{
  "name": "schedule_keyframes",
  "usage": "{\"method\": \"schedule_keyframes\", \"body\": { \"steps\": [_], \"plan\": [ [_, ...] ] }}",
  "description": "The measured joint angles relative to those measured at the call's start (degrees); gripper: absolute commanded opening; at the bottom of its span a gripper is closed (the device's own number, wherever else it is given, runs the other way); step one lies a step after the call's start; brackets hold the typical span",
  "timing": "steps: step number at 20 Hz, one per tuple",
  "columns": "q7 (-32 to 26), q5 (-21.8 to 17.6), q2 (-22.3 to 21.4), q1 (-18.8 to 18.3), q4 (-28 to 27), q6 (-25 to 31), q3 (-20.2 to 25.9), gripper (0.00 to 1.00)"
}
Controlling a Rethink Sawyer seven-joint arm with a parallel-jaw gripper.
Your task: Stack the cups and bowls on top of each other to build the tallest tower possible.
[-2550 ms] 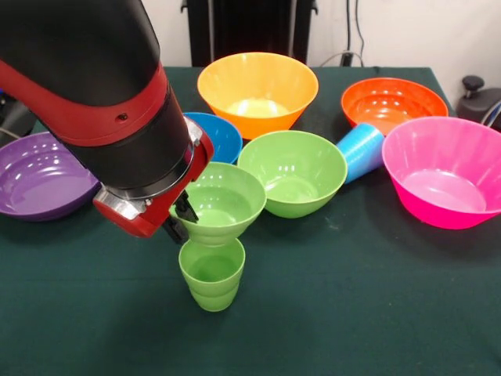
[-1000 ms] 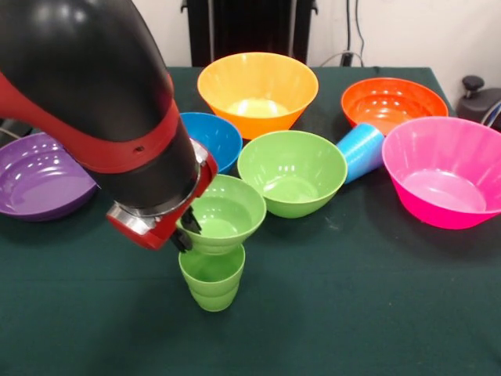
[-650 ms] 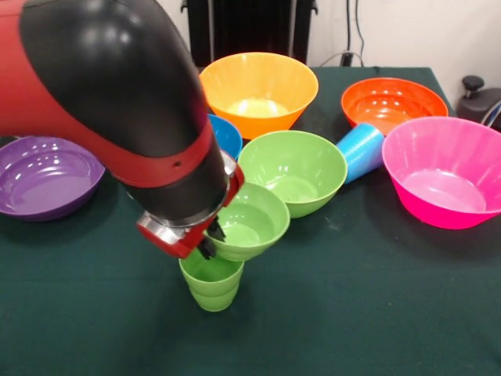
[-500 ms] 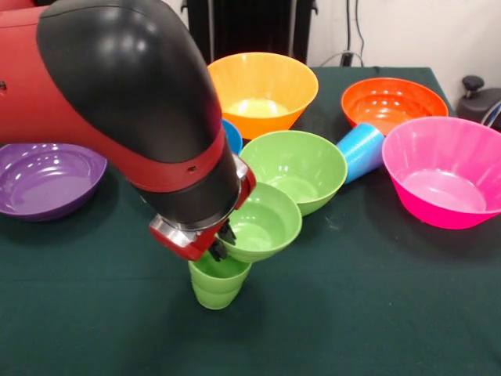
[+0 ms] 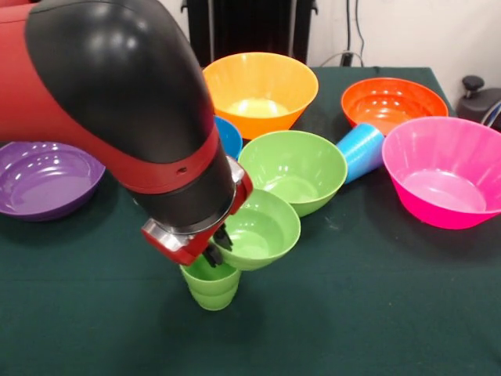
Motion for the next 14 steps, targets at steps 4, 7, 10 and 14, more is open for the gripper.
{"method": "schedule_keyframes", "body": {
  "steps": [4,7,10,14],
  "plan": [
    [0.0,-0.6,0.7,0.0,-2.3,0.0,0.9,0.00],
    [0.0,-2.5,0.9,0.0,-4.2,0.0,2.7,0.00],
    [0.0,-5.1,0.9,0.0,-5.8,0.0,5.0,0.00],
    [0.0,-8.5,0.9,0.0,-7.4,0.0,7.6,0.00]
  ]
}}
